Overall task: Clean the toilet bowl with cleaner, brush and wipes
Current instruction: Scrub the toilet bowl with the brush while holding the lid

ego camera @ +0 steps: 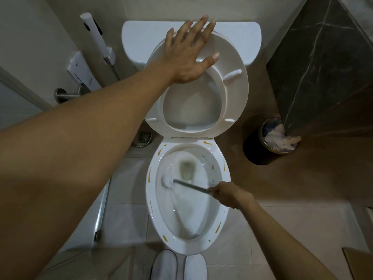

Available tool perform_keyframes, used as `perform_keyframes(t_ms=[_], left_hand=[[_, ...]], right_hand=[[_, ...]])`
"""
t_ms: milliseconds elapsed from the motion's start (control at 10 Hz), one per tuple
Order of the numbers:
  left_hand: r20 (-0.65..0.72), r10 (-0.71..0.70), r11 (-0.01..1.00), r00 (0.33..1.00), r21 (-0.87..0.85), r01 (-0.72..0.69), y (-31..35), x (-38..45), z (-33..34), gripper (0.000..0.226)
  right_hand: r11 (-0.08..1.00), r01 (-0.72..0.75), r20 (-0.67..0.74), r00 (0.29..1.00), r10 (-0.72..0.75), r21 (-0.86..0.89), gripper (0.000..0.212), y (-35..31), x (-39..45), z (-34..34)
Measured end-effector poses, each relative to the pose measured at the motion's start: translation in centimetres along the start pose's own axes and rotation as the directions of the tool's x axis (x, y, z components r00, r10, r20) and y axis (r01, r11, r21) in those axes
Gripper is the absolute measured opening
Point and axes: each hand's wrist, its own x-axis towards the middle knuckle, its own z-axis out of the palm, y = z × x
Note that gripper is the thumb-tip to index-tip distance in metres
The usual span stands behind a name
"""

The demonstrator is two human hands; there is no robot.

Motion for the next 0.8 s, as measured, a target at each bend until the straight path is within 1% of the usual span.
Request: perform_keyframes(t_ms=[100,200,300,400,500,600,700,800], left_hand=[[0.001,0.003,1.000,1.000,0.003,-0.003,-0.1,0.0,0.1,0.071],[0.000,0.005,1.000,1.000,-0.007,-0.005,-0.1,0.0,0.1,0.071],[-0.018,-0.006,1.000,1.000,-0.013,0.006,-0.1,0.0,0.1,0.070],[-0.027,-0.015,1.000,1.000,-0.020,0.014,0.1,0.1,0.2,0.070],[-0.032,-0.015,1.000,0.999,-0.016,0.014,0.0,0.1,0.3,0.070],[-0.028,-0.013,1.000,1.000,-0.017,0.012,0.0,0.1,0.3,0.070],[-0.019,-0.001,1.000,1.000,-0.020,0.001,-0.1,0.0,0.1,0.070],[-0.011,0.005,1.000,1.000,-0.012,-0.005,-0.1,0.1,0.1,0.071]], right_hand=[[0.998,0.042,-0.086,0.995,-0.047,-0.055,0.039,-1.4,1.5,0.8],[0.995,-0.007,-0.088,0.996,-0.001,-0.098,0.036,-1.5,1.9,1.2],[0.983,-0.029,0.019,0.999,0.033,-0.182,0.034,-0.6,1.3,0.7],[0.980,-0.020,0.046,0.998,0.030,-0.199,0.035,-0.5,0.5,0.1],[0.980,0.018,-0.019,1.000,-0.023,-0.197,0.037,-1.3,0.7,0.2],[0.995,0.024,-0.087,0.996,-0.032,-0.093,0.039,-2.0,1.2,1.4],[0.997,0.016,-0.046,0.999,-0.020,-0.079,0.038,-2.4,0.5,1.9],[0.992,-0.018,0.003,1.000,0.018,-0.124,0.036,-2.0,0.2,1.0]])
